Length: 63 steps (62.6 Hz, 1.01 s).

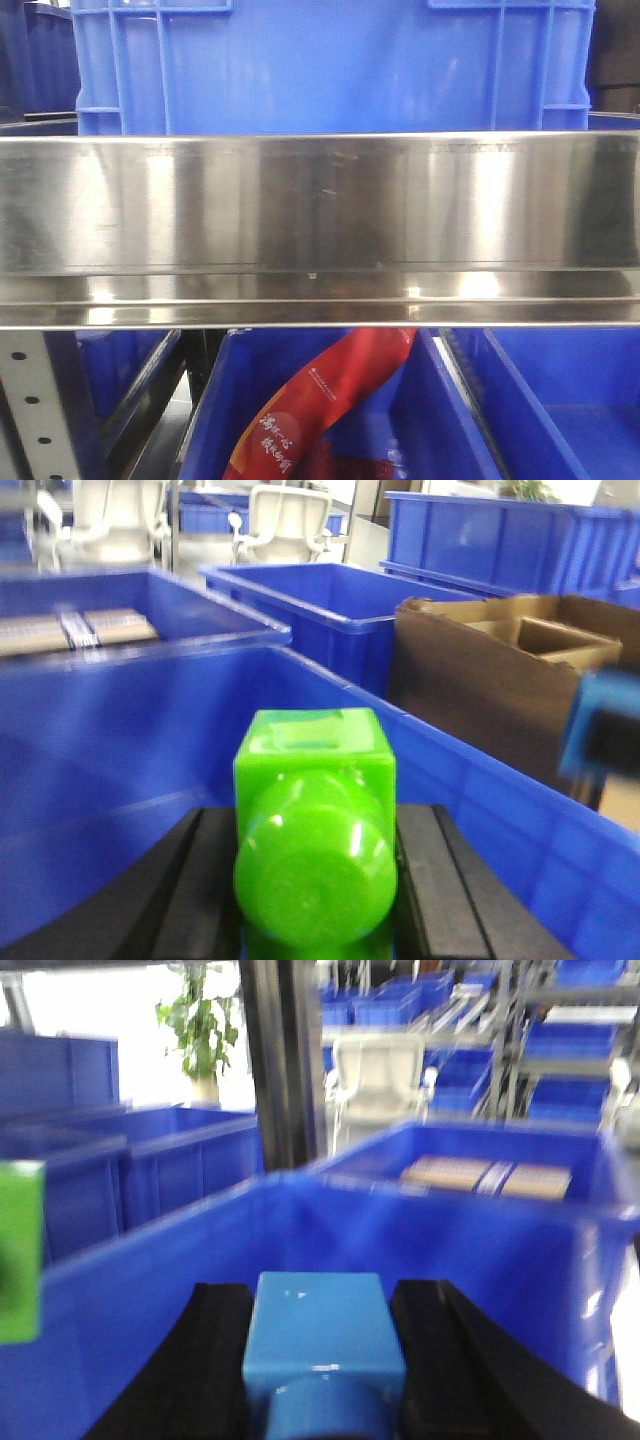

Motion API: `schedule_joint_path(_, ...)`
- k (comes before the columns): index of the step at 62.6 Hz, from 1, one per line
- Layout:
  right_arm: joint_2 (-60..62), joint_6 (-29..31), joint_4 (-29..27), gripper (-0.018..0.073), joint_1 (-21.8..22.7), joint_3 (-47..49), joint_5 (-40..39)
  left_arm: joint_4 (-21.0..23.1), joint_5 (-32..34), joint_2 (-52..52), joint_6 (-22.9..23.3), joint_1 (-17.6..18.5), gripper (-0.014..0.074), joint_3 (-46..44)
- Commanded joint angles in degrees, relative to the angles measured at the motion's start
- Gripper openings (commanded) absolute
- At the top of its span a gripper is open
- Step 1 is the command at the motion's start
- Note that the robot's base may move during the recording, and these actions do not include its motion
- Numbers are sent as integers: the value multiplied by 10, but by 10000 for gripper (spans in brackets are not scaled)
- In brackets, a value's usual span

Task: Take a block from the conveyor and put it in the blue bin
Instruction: 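Move green block over a blue bin and open left gripper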

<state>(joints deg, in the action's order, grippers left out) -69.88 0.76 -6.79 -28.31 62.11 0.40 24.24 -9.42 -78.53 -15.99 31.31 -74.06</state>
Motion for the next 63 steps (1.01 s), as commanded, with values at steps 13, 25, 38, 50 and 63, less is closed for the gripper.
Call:
schedule_joint_path(13, -37, 2, 4, 74, -3, 5, -9, 24, 23, -29, 1, 4, 132, -6)
schedule_joint_path(25, -38, 2, 4, 388, -3, 5, -16, 19, 6, -29, 1, 4, 445, -6)
schedule_joint_path(38, -24, 2, 4, 244, 16, 5, -24, -7, -2, -16, 1, 3, 316, -5)
schedule_joint_path(50, 33, 2, 4, -128, 85, 5, 27, -99, -65, 45, 1, 0, -104, -5)
schedule_joint_path(63, 75, 2, 4, -159, 174, 5, 59, -89, -118, 99, 1, -68, -111, -5)
